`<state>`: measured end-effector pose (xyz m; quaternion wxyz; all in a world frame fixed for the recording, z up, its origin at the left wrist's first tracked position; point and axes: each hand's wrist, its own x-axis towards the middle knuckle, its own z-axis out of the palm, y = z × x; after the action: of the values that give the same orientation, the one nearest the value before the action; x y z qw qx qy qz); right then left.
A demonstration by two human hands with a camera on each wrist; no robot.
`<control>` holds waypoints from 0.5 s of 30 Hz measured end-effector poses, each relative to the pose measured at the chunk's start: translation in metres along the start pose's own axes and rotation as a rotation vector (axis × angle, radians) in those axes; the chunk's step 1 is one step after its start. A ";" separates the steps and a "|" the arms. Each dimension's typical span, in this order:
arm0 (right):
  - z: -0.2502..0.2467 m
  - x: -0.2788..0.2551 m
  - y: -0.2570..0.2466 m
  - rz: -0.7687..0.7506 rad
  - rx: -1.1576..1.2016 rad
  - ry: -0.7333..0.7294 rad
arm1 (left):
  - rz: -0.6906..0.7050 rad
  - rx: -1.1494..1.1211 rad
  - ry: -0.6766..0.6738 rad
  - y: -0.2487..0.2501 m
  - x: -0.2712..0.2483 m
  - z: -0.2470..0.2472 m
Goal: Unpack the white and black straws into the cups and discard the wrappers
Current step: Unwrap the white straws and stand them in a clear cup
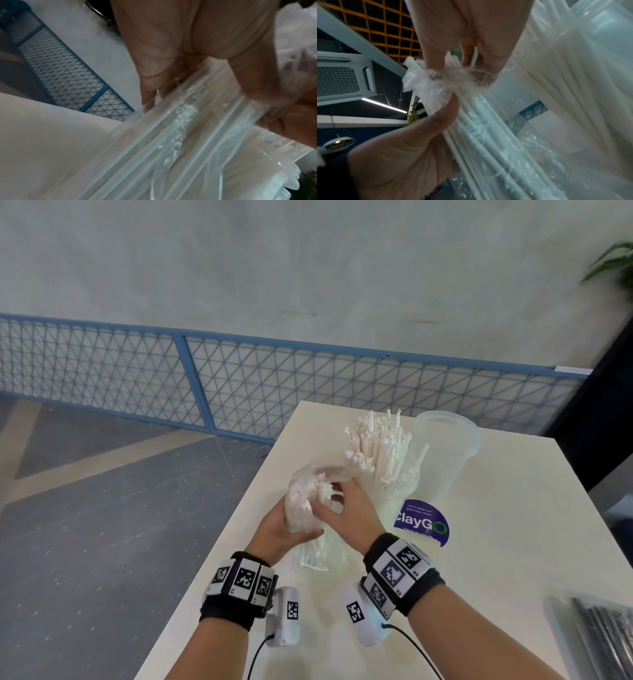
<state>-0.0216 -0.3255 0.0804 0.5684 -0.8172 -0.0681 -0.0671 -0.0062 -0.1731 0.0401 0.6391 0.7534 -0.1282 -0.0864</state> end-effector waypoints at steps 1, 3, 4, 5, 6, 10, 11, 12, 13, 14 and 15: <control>0.000 -0.001 0.000 -0.008 0.023 0.012 | -0.002 -0.012 0.015 0.001 0.001 0.000; -0.002 -0.002 0.000 -0.011 -0.008 -0.034 | -0.018 -0.012 -0.025 0.002 0.002 0.002; -0.003 -0.001 0.000 -0.007 -0.032 -0.070 | -0.024 0.015 -0.059 0.002 0.004 0.002; -0.005 -0.001 -0.001 0.005 -0.041 -0.106 | -0.023 0.055 -0.098 0.001 0.005 0.003; -0.007 0.000 -0.002 0.026 -0.030 -0.131 | -0.013 0.099 -0.137 0.002 0.006 0.004; -0.019 0.003 0.000 0.110 0.078 -0.210 | 0.026 0.282 -0.227 0.000 0.008 0.010; -0.021 0.003 0.001 0.127 0.112 -0.233 | 0.029 0.316 -0.247 0.001 0.008 0.011; -0.023 0.002 0.003 0.144 0.146 -0.245 | 0.028 0.335 -0.263 0.003 0.007 0.013; -0.023 0.001 0.004 0.156 0.181 -0.245 | 0.027 0.333 -0.276 0.003 0.006 0.014; -0.022 -0.001 0.007 0.164 0.224 -0.229 | 0.027 0.317 -0.283 0.004 0.005 0.016; -0.019 -0.003 0.009 0.175 0.266 -0.204 | 0.027 0.300 -0.288 0.004 0.004 0.017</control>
<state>-0.0231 -0.3468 0.0787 0.6651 -0.7404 -0.0623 0.0750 -0.0078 -0.1913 0.0413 0.4961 0.8181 -0.2397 -0.1645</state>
